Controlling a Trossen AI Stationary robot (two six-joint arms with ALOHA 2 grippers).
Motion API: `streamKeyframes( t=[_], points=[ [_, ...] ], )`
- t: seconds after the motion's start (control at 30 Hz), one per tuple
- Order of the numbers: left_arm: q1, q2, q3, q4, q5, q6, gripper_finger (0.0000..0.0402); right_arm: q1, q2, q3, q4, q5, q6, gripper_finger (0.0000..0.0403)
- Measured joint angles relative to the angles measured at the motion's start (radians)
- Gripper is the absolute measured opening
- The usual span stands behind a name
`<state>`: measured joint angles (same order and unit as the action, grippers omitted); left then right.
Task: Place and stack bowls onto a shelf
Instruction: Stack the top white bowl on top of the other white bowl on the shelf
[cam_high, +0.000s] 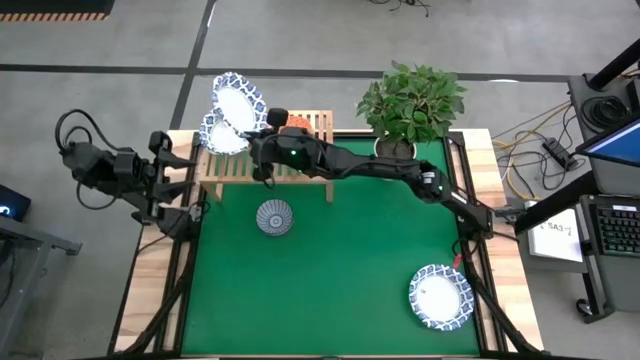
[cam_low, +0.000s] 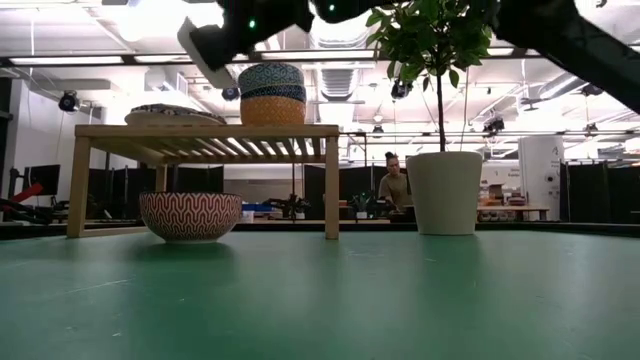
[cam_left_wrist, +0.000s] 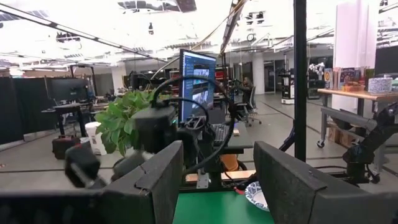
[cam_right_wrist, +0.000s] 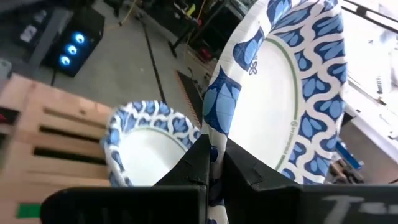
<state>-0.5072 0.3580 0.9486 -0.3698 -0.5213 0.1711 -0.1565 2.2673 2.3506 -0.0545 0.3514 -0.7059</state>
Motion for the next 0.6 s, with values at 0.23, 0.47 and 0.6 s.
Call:
streamKeyframes(
  t=[0.23,0.47,0.6],
  points=[
    [0.0,-0.006,-0.008,0.001,0.003,0.0,0.018,-0.008,0.038,0.006,0.001,-0.001,-0.041,0.0014],
    [0.0,-0.006,-0.009,0.001,0.002,0.0,0.018,-0.014,0.044,0.004,0.0,-0.002,-0.042,0.0064],
    [0.0,-0.006,-0.009,0.001,0.002,-0.001,0.018,-0.015,0.044,0.004,0.0,0.0,-0.036,0.0095]
  ],
)
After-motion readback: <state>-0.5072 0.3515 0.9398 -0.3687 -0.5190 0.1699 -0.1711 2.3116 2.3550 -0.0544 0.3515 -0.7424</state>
